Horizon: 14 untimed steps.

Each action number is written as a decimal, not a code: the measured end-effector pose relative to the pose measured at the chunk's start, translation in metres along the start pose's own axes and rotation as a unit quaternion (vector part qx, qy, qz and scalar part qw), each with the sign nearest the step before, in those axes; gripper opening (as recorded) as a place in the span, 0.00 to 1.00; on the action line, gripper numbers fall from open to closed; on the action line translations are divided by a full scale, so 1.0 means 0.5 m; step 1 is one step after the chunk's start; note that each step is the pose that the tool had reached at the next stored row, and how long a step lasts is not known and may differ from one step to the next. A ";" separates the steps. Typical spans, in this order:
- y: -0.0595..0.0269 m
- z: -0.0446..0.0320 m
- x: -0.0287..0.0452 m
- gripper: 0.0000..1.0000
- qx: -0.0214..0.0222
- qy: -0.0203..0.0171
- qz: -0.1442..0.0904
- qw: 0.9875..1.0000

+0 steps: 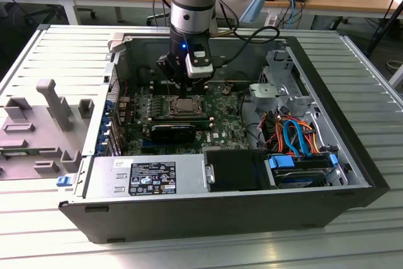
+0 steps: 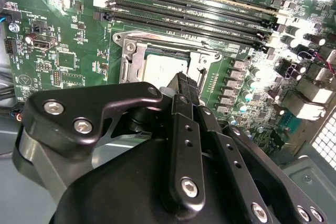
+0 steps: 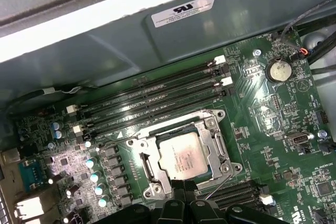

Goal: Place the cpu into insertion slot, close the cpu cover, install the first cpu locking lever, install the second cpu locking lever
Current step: 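Install the first cpu locking lever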

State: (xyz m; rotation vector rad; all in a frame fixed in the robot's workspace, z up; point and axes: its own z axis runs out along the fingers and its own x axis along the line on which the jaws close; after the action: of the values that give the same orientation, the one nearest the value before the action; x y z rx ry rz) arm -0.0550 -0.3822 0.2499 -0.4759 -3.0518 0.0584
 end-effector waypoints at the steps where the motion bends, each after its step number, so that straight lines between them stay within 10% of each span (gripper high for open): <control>1: 0.000 0.000 0.000 0.11 0.000 0.000 -0.001 1.000; 9: 0.000 0.000 0.000 0.11 0.000 0.000 -0.009 1.000; 10: 0.000 0.000 0.000 0.11 -0.006 0.001 -0.013 1.000; 11: 0.000 0.000 0.000 0.11 -0.021 0.006 -0.015 1.000; 14: 0.000 0.000 0.000 0.11 -0.037 0.011 -0.033 0.999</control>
State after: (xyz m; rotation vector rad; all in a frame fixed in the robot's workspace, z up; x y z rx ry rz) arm -0.0551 -0.3822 0.2500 -0.3773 -3.0537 -0.0634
